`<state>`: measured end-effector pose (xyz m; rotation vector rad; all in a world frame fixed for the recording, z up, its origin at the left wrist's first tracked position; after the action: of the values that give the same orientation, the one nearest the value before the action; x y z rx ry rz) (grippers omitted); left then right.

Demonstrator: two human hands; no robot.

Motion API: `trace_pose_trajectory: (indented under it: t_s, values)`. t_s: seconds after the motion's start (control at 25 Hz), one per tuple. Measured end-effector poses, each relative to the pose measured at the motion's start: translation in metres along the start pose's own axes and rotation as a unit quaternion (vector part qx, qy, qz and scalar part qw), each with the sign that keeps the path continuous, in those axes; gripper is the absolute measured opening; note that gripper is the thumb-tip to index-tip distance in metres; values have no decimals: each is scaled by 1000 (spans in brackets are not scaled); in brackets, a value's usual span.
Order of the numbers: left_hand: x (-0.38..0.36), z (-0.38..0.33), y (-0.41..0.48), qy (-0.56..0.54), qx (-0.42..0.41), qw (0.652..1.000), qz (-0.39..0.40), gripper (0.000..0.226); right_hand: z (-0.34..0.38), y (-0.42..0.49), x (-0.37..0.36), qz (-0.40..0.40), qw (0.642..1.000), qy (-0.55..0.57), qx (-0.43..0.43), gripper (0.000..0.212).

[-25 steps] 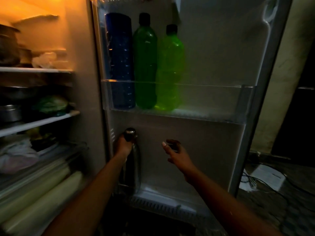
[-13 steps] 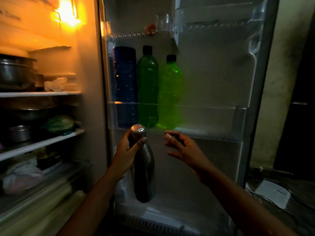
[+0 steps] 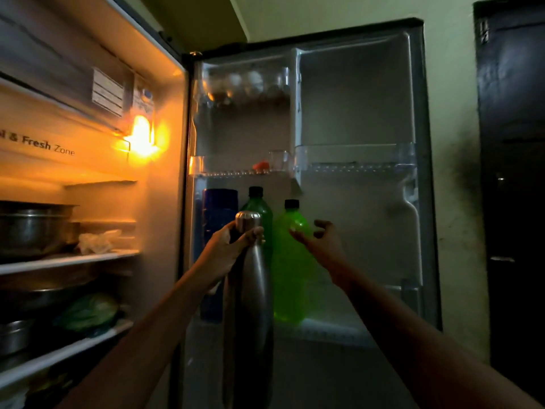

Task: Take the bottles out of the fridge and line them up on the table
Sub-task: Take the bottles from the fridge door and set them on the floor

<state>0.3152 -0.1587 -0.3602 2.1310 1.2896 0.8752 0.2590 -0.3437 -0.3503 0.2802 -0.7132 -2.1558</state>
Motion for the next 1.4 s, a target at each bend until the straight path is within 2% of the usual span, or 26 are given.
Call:
trace_pose_trajectory:
  t_s: [0.04,0.12,0.16,0.24,0.32,0.68,0.84,1.0,1.08,1.28,1.4]
  values:
    - [1,-2,3,3,3,1000,8,40,-2,5,-6,17,999,-25,-11,68]
    - [3,-2,6,8,11,1000,17,52,-13,10,-16,64,996,-52,-28,51]
    - [5,-1,7,8,19,1000,16,54,-19,10,-20,70,994,-77,-22,53]
    - [8,2,6,-1,25,1000,13,48,-25,11,-21,38,993,-115,-13,72]
    - [7,5,6,-20,29,999,7,41,-25,8,-19,22,994,-106,-17,82]
    - [-6,-13,6,-11,-4,1000,24,47,6,-4,0,-20,987,-101,120,76]
    - [-16,-19,11,-20,-13,999,33,40,30,-2,12,-35,986,-86,135,74]
    - [-22,-27,16,-26,-16,999,33,17,58,2,29,-28,989,-89,114,71]
    - [-26,-31,19,-41,-20,998,37,14,70,4,39,-12,991,-99,89,69]
    - [-43,-33,9,-60,-37,996,57,27,80,-29,67,45,997,-61,7,64]
    - [-63,-27,-14,-54,-45,994,88,64,59,-69,94,66,996,-49,-36,70]
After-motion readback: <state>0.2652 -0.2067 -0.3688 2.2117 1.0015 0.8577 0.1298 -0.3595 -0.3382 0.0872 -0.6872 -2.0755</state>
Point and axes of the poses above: each hand's wrist, its own y-axis towards the middle knuckle, its own x-axis out of the back of the hand, z = x × y, the point moved 1 cm from there along y, towards the middle knuckle, and after that the axes turned 11 degrees about y, right-handed, at the moved point
